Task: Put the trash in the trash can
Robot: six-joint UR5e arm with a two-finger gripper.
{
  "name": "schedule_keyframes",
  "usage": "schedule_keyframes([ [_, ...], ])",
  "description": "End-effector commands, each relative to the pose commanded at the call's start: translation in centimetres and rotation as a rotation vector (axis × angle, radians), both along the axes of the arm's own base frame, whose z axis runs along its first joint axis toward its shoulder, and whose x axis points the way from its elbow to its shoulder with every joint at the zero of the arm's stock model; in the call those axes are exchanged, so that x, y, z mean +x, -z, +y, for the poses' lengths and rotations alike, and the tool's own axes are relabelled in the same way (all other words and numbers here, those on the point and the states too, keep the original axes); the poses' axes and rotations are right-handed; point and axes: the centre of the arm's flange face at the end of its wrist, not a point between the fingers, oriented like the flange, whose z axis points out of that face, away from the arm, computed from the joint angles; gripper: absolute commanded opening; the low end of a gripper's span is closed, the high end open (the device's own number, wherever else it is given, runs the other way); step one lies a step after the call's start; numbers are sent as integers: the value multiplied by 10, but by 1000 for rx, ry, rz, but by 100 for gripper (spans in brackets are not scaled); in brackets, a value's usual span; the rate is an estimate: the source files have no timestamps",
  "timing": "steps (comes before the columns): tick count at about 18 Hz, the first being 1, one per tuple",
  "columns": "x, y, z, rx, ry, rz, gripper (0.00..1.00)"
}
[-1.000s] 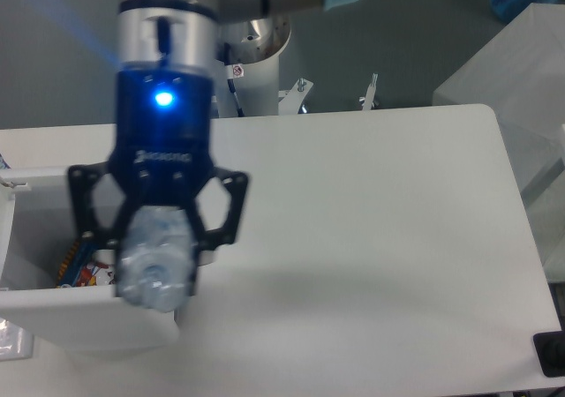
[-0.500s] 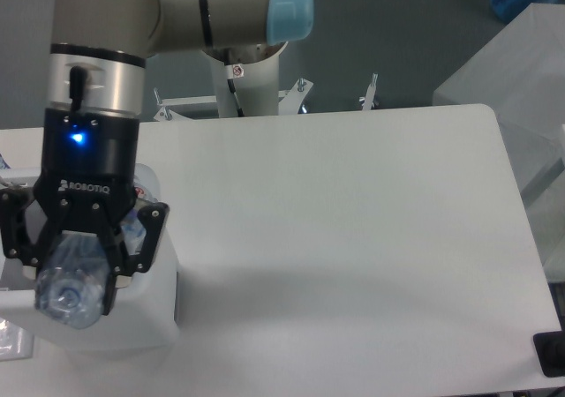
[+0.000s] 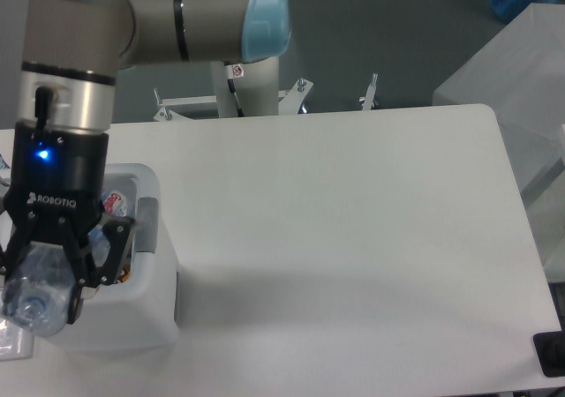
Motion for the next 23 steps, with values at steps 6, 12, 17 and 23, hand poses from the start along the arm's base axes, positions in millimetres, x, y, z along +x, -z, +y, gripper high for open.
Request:
schedule_keyframes([
  [6, 6, 24, 2, -40, 9, -19, 62],
  [12, 7, 29, -1, -51, 8, -24, 72],
  [17, 12, 33, -10, -65, 11, -30, 73],
  [23, 19, 32, -27, -79, 19, -20, 81],
])
